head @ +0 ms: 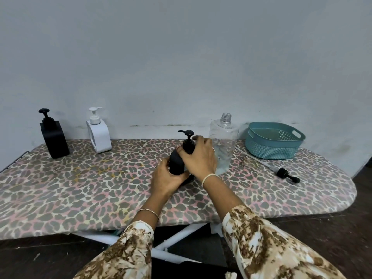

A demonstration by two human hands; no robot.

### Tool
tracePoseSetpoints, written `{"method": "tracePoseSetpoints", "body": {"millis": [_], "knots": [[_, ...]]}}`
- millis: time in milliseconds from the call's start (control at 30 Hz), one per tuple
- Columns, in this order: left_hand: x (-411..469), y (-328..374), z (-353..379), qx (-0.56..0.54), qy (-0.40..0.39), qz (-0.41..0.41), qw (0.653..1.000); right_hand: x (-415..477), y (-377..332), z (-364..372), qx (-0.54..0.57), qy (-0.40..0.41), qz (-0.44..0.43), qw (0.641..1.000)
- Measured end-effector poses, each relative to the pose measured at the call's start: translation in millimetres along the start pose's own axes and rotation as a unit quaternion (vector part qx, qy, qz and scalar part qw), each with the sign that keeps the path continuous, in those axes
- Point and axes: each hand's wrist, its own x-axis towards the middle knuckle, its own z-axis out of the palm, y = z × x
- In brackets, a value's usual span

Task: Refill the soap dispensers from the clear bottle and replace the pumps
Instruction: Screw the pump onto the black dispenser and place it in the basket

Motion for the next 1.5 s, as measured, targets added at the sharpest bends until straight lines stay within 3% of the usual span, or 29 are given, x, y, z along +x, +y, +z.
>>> {"method": "tracePoseSetpoints", "body": {"millis": [133, 367, 700, 1000, 1267, 1500], "knots": [[-5, 5, -6, -0.045, -0.051, -0.018, 0.998, -14, 5, 10, 0.090, -0.040, 0.075, 0.992], [-32, 15, -5, -0.068, -0.057, -0.014, 0.996, -27, 0, 12, 0.175, -0.068, 0.100, 0.977], [-70, 28, 12, -0.147, -0.063, 0.020, 0.987, -57, 22, -27, 0.147, 0.017, 0.086, 0.985], [-91, 79, 57, -0.198, -0.141, 0.074, 0.967, -47, 68, -101, 0.131, 0.097, 0.085, 0.983], [-61, 127, 119, -0.157, -0.204, 0.132, 0.957, 12, 118, -156, 0.145, 0.131, 0.104, 0.975], [-3, 166, 165, -0.055, -0.231, 0.163, 0.958, 87, 148, -189, 0.131, 0.173, 0.094, 0.972]]}}
